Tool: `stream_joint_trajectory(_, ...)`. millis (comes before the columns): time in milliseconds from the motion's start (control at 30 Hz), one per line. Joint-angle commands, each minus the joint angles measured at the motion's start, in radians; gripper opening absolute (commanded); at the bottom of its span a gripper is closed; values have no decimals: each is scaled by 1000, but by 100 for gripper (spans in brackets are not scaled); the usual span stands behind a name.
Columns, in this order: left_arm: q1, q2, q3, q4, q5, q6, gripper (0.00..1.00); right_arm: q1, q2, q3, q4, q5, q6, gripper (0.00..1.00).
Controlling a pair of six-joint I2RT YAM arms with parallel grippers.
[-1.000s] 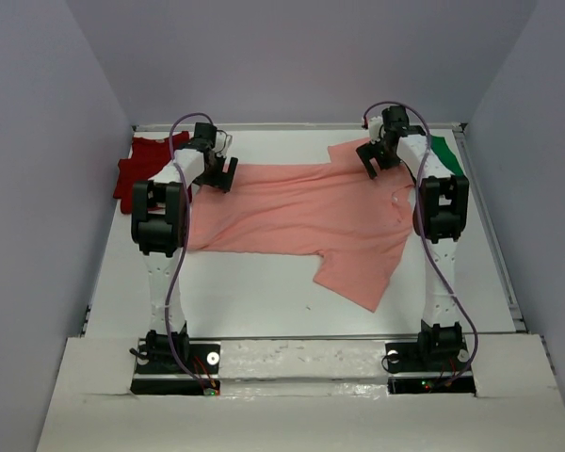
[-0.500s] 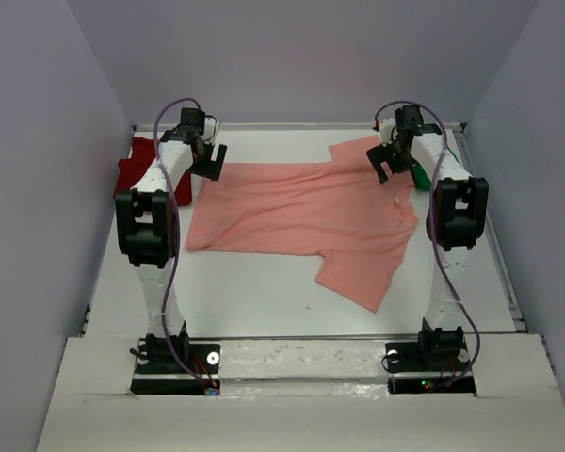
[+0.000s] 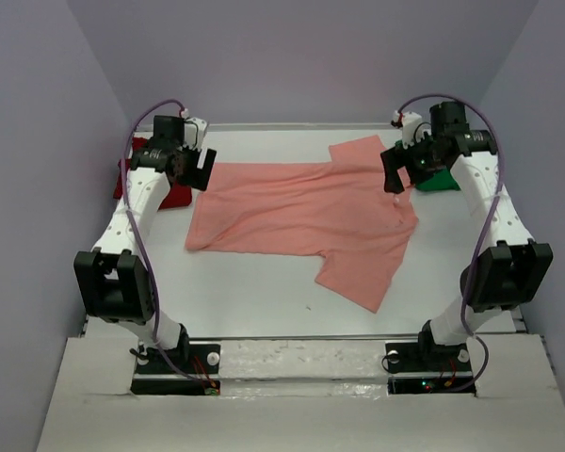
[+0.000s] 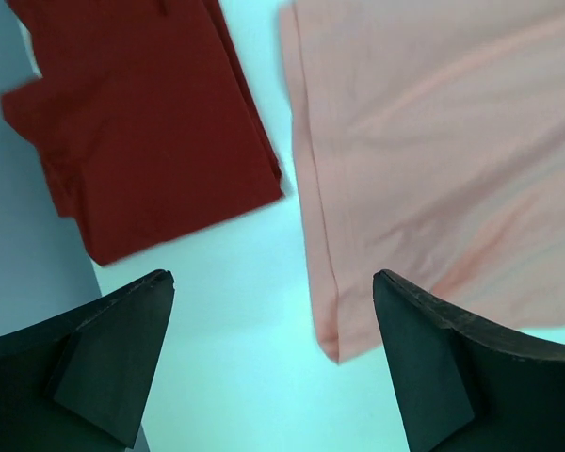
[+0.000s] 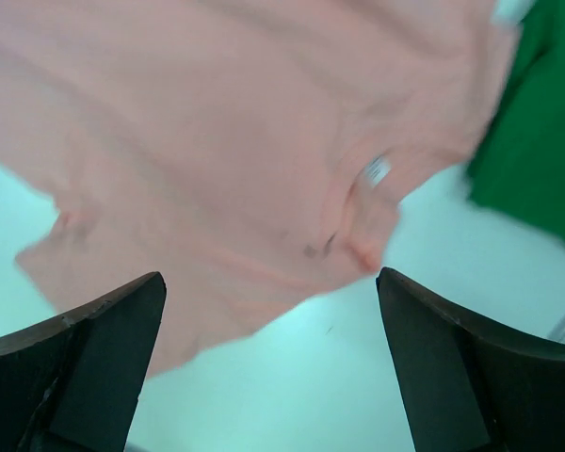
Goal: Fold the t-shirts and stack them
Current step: Flatten out the tshirt
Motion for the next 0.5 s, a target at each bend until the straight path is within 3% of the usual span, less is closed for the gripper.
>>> stream_joint_trajectory(0,4,-58,-186,-6,32,17,99,-1,-102,-217,-112,-67,1,100)
stream_joint_trajectory(267,4,-126,-309,1,104,14,99,-1,-263,-543,-102,-9,-22,100)
stream_joint_trajectory(467,4,-134,-340,-19,118,22,99,-1,-275,-618,-102,11,-17,100)
